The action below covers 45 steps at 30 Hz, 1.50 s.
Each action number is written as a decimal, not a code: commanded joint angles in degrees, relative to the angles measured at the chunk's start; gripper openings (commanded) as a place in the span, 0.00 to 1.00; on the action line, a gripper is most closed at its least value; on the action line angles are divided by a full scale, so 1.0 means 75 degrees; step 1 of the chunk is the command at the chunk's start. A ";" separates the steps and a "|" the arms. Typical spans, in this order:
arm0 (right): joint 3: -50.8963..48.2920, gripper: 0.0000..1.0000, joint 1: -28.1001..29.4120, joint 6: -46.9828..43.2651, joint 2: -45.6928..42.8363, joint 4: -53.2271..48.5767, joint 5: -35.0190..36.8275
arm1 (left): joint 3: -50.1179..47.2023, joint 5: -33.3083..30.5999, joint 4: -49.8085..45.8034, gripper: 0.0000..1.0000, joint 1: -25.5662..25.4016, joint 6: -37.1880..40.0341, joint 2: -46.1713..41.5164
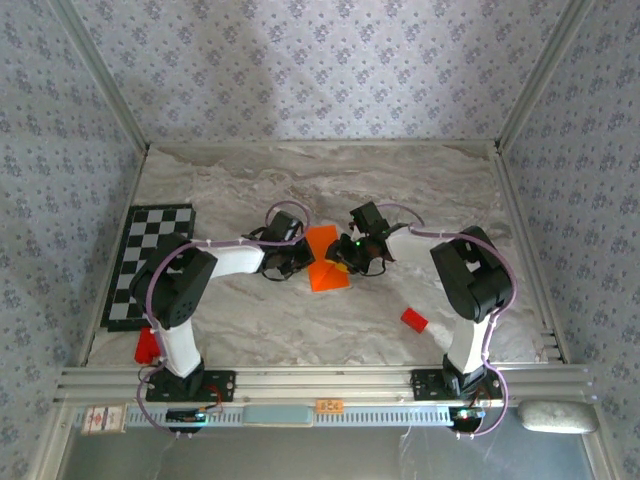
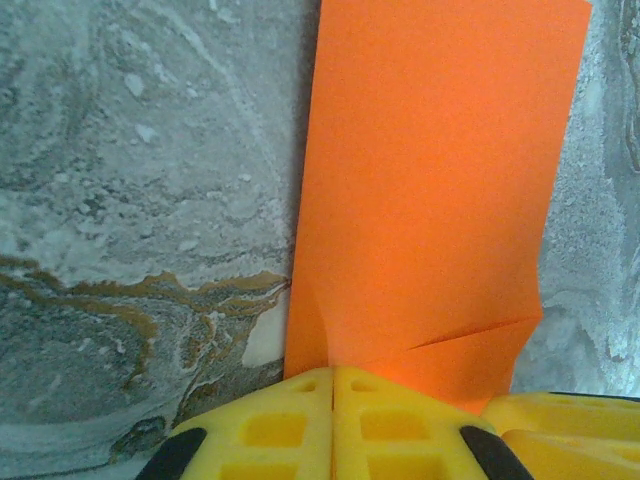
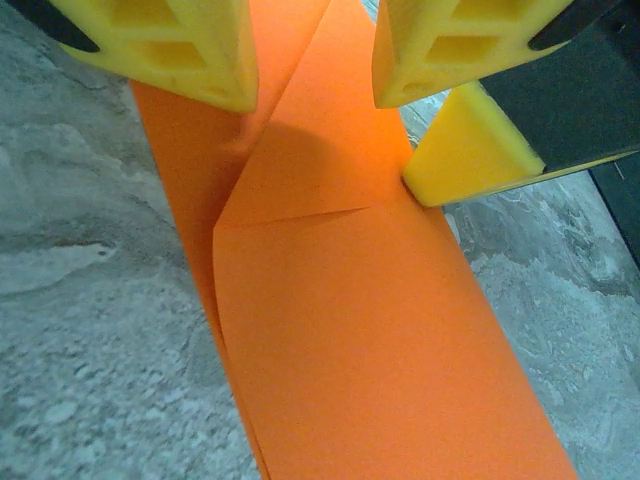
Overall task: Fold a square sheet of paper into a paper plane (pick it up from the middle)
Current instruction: Turn over the paper at the center of the table.
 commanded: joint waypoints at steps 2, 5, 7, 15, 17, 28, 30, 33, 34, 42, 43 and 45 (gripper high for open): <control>0.0162 0.36 0.0039 0.0267 0.0183 0.0233 -0.0411 | -0.0195 -0.0152 -0.0340 0.07 0.0072 -0.0122 0.0110; 0.0110 0.34 0.0039 0.0365 0.0214 0.0552 -0.0639 | -0.0207 -0.0124 -0.0317 0.07 0.0082 -0.0140 0.0098; 0.0047 0.32 0.0041 0.0429 0.0197 0.0767 -0.0747 | -0.0207 -0.0119 -0.0317 0.07 0.0101 -0.0184 0.0087; -0.0268 0.21 0.0058 0.0228 0.0050 0.1075 -0.0743 | -0.0043 0.0221 -0.0340 0.07 0.0185 -0.0095 -0.0086; -0.0301 0.20 0.0064 0.0153 0.0073 0.1095 -0.0713 | 0.0083 0.0322 -0.0416 0.07 0.0196 -0.0013 -0.0133; -0.0389 0.02 -0.0032 -0.0267 -0.0400 0.1373 -0.0433 | -0.0159 0.0741 -0.0411 0.26 0.0705 0.0307 -0.1507; -0.0427 0.01 -0.0132 -0.0283 -0.0652 0.1661 -0.0567 | -0.0686 0.0787 0.0298 0.40 0.0815 0.0239 -0.2105; -0.0505 0.01 -0.0277 -0.0223 -0.1008 0.2223 -0.0935 | -0.1292 0.0815 0.0973 0.58 0.0889 0.0001 -0.2832; -0.0509 0.01 -0.0332 -0.0157 -0.1133 0.2452 -0.1070 | -0.1441 0.0878 0.1201 0.63 0.0895 -0.0113 -0.3008; -0.0453 0.01 -0.0535 0.0807 -0.1659 0.4035 -0.2100 | -0.2252 0.1393 0.3246 0.87 0.0860 -0.1534 -0.3436; -0.0446 0.01 -0.0554 0.0971 -0.1672 0.4225 -0.2180 | -0.2294 0.1475 0.3545 0.91 0.0844 -0.1662 -0.3416; -0.0426 0.01 -0.0534 0.1242 -0.1653 0.4607 -0.2325 | -0.2270 0.1598 0.3803 0.92 0.0821 -0.1785 -0.3356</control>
